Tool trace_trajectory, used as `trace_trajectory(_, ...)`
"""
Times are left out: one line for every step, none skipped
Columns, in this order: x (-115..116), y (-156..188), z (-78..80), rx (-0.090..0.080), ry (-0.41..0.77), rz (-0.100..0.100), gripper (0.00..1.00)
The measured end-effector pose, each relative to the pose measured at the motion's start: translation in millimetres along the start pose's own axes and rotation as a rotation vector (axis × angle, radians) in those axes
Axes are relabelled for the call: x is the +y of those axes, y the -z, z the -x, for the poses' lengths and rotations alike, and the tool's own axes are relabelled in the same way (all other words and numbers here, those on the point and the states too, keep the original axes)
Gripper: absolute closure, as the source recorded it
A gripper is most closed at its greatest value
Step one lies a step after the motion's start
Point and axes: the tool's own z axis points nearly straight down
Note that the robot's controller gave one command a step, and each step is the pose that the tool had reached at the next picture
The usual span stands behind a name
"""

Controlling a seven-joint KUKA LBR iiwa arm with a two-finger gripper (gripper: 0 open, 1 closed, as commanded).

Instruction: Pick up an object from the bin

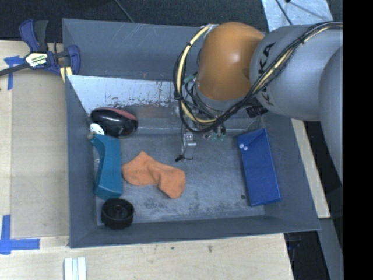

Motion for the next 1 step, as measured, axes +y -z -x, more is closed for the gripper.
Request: trace_trajectory(-0.3, 5.2, 1.7, -0.008, -0.001, 0.001, 0.00)
